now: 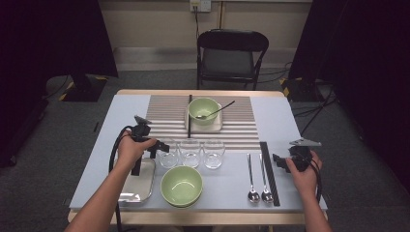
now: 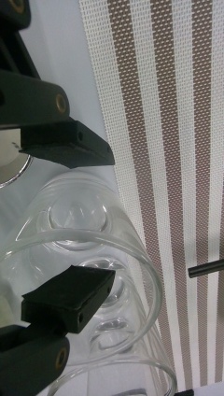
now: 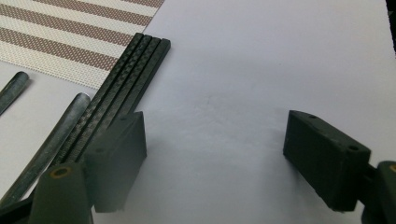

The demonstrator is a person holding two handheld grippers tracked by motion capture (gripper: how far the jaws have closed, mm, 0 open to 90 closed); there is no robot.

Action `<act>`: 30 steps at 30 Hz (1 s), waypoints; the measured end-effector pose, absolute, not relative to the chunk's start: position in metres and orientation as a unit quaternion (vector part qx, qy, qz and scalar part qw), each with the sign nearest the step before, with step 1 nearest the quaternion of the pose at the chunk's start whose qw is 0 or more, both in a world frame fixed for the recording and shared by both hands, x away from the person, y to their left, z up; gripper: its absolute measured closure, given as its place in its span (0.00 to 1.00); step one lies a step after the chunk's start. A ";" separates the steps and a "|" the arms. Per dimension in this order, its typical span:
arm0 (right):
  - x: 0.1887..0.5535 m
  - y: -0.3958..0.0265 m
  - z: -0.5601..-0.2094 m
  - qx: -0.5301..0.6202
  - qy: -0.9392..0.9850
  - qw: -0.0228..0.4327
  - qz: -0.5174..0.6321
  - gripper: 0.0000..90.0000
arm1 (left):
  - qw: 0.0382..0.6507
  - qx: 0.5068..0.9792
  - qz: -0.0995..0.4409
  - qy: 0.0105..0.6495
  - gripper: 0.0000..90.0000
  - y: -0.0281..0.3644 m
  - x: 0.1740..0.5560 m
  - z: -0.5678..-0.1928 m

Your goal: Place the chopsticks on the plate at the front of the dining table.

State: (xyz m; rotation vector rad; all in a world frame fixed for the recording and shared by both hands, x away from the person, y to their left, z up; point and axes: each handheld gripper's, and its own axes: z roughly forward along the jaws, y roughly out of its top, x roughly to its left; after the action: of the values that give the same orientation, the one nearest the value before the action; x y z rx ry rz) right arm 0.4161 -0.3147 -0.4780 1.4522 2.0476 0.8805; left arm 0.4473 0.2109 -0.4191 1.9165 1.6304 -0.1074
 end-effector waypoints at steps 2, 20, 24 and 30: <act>0.416 -0.315 -0.478 0.530 0.748 0.238 0.321 0.22 | 0.306 0.721 -0.047 0.620 0.46 0.210 0.447 -0.420; 0.416 -0.315 -0.478 0.530 0.748 0.238 0.321 0.22 | 0.292 0.710 -0.046 0.640 0.71 0.211 0.448 -0.428; 0.416 -0.315 -0.478 0.530 0.748 0.238 0.322 0.22 | 0.287 0.713 -0.044 0.638 0.71 0.211 0.449 -0.428; 0.416 -0.315 -0.478 0.530 0.748 0.238 0.322 0.22 | 0.282 0.713 -0.041 0.641 0.77 0.210 0.450 -0.427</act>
State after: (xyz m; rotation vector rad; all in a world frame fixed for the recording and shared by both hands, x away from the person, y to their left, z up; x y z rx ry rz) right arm 0.4161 -0.3147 -0.4780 1.4522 2.0479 0.8808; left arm 0.4502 0.2102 -0.4274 1.9100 1.7166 -0.1091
